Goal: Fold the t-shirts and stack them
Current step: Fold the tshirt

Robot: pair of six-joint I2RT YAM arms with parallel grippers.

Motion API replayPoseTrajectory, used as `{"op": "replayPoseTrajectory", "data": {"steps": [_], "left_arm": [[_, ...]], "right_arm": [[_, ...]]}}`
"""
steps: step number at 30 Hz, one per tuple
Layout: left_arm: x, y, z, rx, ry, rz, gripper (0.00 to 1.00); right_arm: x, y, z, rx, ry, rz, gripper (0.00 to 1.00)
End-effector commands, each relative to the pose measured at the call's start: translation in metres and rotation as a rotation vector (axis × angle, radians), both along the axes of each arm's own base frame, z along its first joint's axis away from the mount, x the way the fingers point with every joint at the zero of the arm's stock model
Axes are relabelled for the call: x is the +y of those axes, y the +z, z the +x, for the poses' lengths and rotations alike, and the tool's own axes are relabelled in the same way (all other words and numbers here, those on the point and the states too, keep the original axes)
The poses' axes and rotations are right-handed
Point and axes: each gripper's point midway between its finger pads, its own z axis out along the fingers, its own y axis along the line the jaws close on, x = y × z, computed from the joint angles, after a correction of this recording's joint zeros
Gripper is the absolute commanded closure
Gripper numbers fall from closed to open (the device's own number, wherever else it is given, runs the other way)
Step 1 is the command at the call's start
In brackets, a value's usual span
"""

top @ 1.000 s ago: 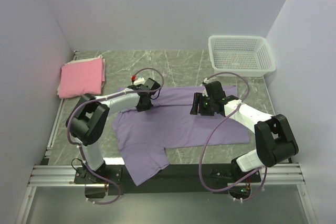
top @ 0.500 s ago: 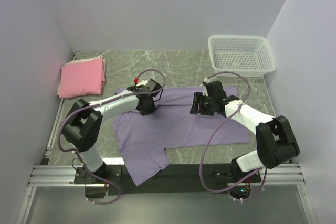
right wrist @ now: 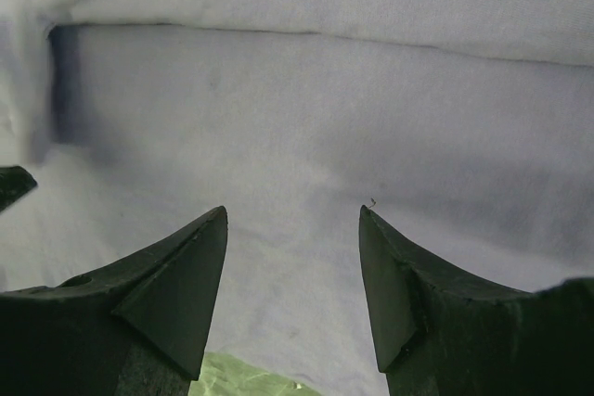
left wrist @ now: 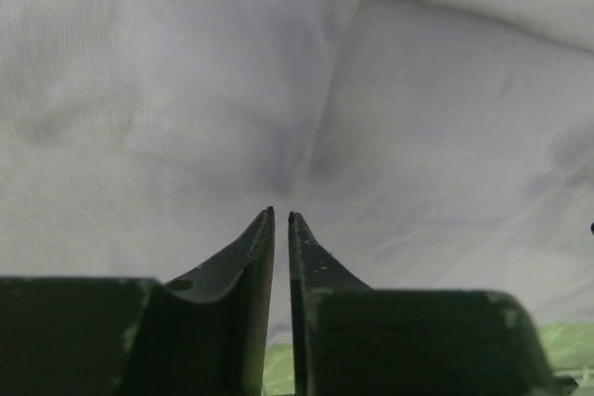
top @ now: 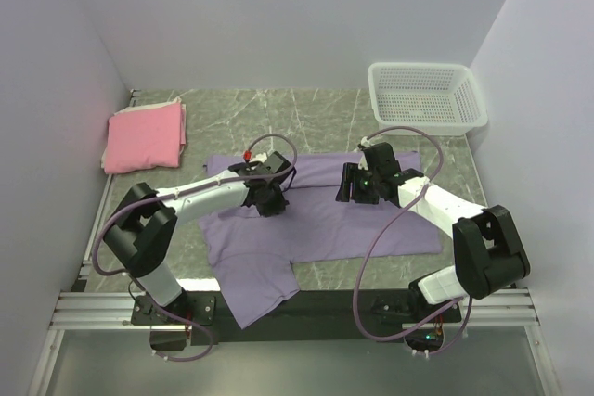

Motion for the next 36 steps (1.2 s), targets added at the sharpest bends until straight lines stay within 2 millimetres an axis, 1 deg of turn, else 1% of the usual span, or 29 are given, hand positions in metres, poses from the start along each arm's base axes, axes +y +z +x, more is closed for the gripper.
{"op": "replayPoseTrajectory", "data": {"steps": [1, 4, 5, 6, 7, 8, 9, 10, 11, 12, 13, 14, 15, 16, 17, 18, 19, 20, 21, 22, 23, 24, 26, 29, 30, 32, 33, 35, 36], "left_arm": [[-0.017, 0.013, -0.006, -0.005, 0.022, -0.1, 0.79], [-0.02, 0.013, -0.009, -0.007, 0.012, -0.1, 0.72], [-0.021, 0.015, -0.009, -0.013, 0.009, -0.102, 0.66], [-0.021, 0.017, -0.008, -0.019, 0.007, -0.105, 0.63], [-0.017, 0.019, -0.007, -0.033, 0.01, -0.09, 0.58], [-0.014, 0.026, -0.005, -0.056, 0.013, -0.094, 0.54], [-0.01, 0.029, -0.003, -0.076, 0.017, -0.083, 0.47], [-0.001, 0.032, -0.003, -0.093, 0.019, -0.054, 0.44], [0.01, 0.041, 0.005, -0.138, 0.043, -0.035, 0.36], [0.021, 0.04, 0.006, -0.152, 0.052, -0.01, 0.32], [0.033, 0.04, 0.009, -0.177, 0.055, 0.033, 0.24], [0.047, 0.047, 0.013, -0.202, 0.08, 0.042, 0.2], [0.06, 0.04, 0.011, -0.196, 0.087, 0.066, 0.17], [0.07, 0.038, 0.012, -0.199, 0.078, 0.081, 0.13], [0.084, 0.044, 0.02, -0.226, 0.116, 0.064, 0.12], [0.098, 0.033, 0.017, -0.216, 0.127, 0.081, 0.11], [0.107, 0.032, 0.017, -0.221, 0.123, 0.09, 0.1], [0.121, 0.037, 0.025, -0.248, 0.169, 0.075, 0.1], [0.13, 0.029, 0.022, -0.239, 0.173, 0.078, 0.1], [0.137, 0.028, 0.022, -0.245, 0.17, 0.084, 0.09], [0.149, 0.031, 0.026, -0.259, 0.202, 0.074, 0.09], [0.151, 0.025, 0.025, -0.257, 0.188, 0.06, 0.09], [0.16, 0.024, 0.027, -0.264, 0.208, 0.045, 0.09], [0.166, 0.015, 0.027, -0.265, 0.205, 0.028, 0.08], [0.168, 0.009, 0.024, -0.254, 0.203, 0.032, 0.08], [0.169, 0.003, 0.026, -0.263, 0.192, 0.036, 0.07], [0.169, -0.001, 0.026, -0.259, 0.183, 0.039, 0.07], [0.163, -0.004, 0.028, -0.257, 0.162, 0.013, 0.07], [0.16, -0.004, 0.029, -0.256, 0.153, 0.004, 0.08]], "right_arm": [[0.0, 0.01, 0.005, -0.038, 0.007, 0.013, 0.35], [0.001, 0.01, 0.005, -0.035, 0.01, 0.016, 0.35], [0.001, 0.011, 0.005, -0.037, 0.011, 0.017, 0.35], [0.001, 0.011, 0.005, -0.038, 0.011, 0.017, 0.35], [0.001, 0.011, 0.005, -0.038, 0.012, 0.018, 0.35], [0.002, 0.012, 0.005, -0.041, 0.012, 0.022, 0.35], [0.003, 0.014, 0.005, -0.045, 0.018, 0.026, 0.35], [0.003, 0.014, 0.004, -0.043, 0.02, 0.031, 0.35], [0.004, 0.014, 0.004, -0.044, 0.023, 0.033, 0.35], [0.004, 0.015, 0.004, -0.045, 0.025, 0.038, 0.35], [0.006, 0.015, 0.003, -0.047, 0.032, 0.047, 0.35], [0.007, 0.015, 0.002, -0.046, 0.037, 0.051, 0.35], [0.008, 0.016, 0.002, -0.047, 0.04, 0.057, 0.36], [0.011, 0.017, 0.002, -0.047, 0.05, 0.072, 0.36], [0.012, 0.017, 0.001, -0.047, 0.053, 0.08, 0.36], [0.014, 0.017, 0.001, -0.045, 0.055, 0.09, 0.36], [0.017, 0.018, 0.002, -0.047, 0.056, 0.105, 0.36], [0.021, 0.019, 0.0, -0.041, 0.069, 0.122, 0.36], [0.023, 0.019, -0.001, -0.037, 0.073, 0.134, 0.36], [0.025, 0.019, -0.001, -0.033, 0.073, 0.145, 0.37], [0.028, 0.021, -0.002, -0.032, 0.083, 0.161, 0.37], [0.029, 0.021, -0.002, -0.031, 0.084, 0.166, 0.37], [0.033, 0.022, -0.003, -0.026, 0.092, 0.181, 0.37], [0.038, 0.022, -0.004, -0.019, 0.106, 0.196, 0.37], [0.041, 0.024, -0.005, -0.016, 0.117, 0.213, 0.38], [0.048, 0.025, -0.007, -0.013, 0.128, 0.239, 0.38], [0.055, 0.027, -0.01, -0.004, 0.147, 0.26, 0.38], [0.065, 0.031, -0.009, 0.002, 0.146, 0.311, 0.38], [0.071, 0.029, -0.009, 0.018, 0.147, 0.33, 0.39]]}}
